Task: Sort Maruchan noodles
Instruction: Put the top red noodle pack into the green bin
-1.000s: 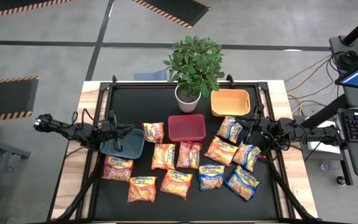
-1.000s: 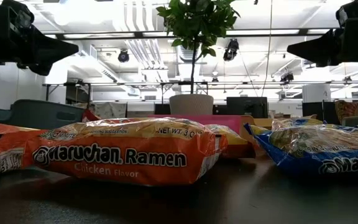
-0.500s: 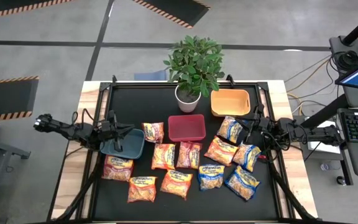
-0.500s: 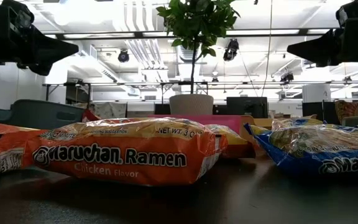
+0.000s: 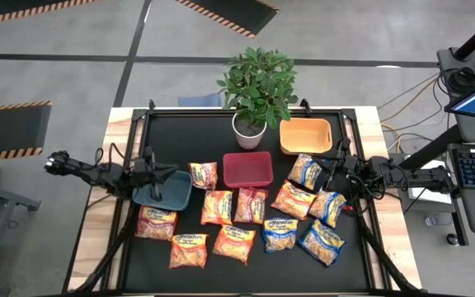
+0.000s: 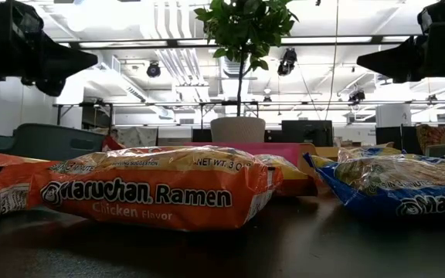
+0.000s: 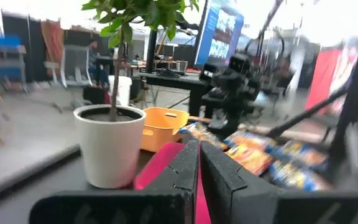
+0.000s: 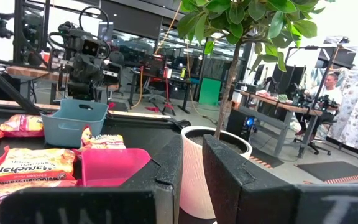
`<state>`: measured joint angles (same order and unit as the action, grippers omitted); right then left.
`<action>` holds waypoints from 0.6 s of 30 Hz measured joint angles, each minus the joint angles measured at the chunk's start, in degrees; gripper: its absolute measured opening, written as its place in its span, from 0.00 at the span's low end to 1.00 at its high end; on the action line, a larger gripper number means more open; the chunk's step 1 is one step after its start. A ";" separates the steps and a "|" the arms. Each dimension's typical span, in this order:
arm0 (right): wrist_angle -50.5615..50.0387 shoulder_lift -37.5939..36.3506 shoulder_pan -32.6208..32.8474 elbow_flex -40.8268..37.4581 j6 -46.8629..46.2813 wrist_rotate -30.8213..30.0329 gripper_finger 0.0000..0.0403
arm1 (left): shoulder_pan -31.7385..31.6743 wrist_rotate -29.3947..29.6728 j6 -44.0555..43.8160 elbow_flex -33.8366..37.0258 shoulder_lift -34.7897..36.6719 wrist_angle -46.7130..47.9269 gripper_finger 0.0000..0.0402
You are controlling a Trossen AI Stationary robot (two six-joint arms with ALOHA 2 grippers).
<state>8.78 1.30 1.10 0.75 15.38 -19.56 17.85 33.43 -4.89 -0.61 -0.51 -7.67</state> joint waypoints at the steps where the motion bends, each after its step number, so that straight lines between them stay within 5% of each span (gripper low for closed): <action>1: 0.00 0.00 -0.02 0.02 -0.47 0.01 0.13 | 0.00 0.01 -3.34 -0.01 0.01 -0.60 0.00; 5: 0.00 0.00 -0.02 0.01 -2.88 0.00 0.13 | 0.00 0.02 -13.16 -0.01 0.00 -5.86 0.00; 12: 0.36 0.00 0.00 0.00 -4.79 0.01 0.13 | 0.00 2.98 -8.16 -0.01 0.01 -12.55 0.00; 18: 10.34 0.36 -0.01 0.01 -9.81 2.19 0.13 | -0.02 5.67 -11.22 -0.01 -0.02 -15.62 0.00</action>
<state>19.12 1.66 1.09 0.76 5.57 -17.37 17.82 39.10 -16.12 -0.62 -0.54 -23.29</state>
